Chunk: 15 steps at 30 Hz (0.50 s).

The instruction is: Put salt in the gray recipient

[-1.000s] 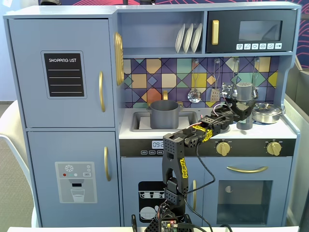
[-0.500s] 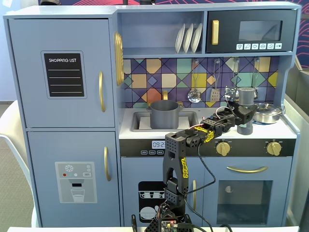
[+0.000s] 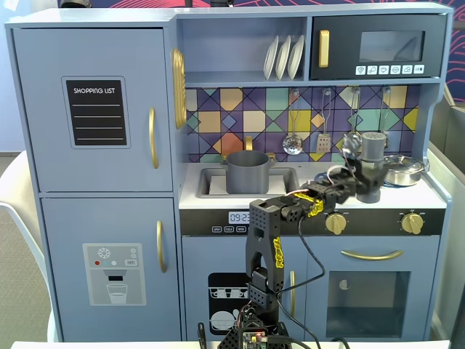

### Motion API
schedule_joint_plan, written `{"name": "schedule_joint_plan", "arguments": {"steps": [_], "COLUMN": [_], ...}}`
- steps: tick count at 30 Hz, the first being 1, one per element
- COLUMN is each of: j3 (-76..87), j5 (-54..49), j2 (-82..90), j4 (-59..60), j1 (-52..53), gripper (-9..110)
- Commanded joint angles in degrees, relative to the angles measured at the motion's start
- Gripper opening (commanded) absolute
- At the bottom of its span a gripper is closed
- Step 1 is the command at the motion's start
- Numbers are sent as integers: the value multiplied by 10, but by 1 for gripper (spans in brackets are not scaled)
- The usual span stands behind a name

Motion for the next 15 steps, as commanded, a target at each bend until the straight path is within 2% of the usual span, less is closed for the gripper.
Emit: {"name": "schedule_joint_plan", "arguments": {"steps": [1, 5, 8, 11, 13, 15], "j3": [1, 20, 48, 74, 67, 65], "j5": [18, -5, -19, -37, -40, -22], "j2": [54, 111, 216, 368, 461, 540], "j4": [-2, 27, 132, 367, 560, 729], "j1": [10, 16, 25, 23, -10, -83], "gripper": [68, 67, 59, 30, 3, 0]}}
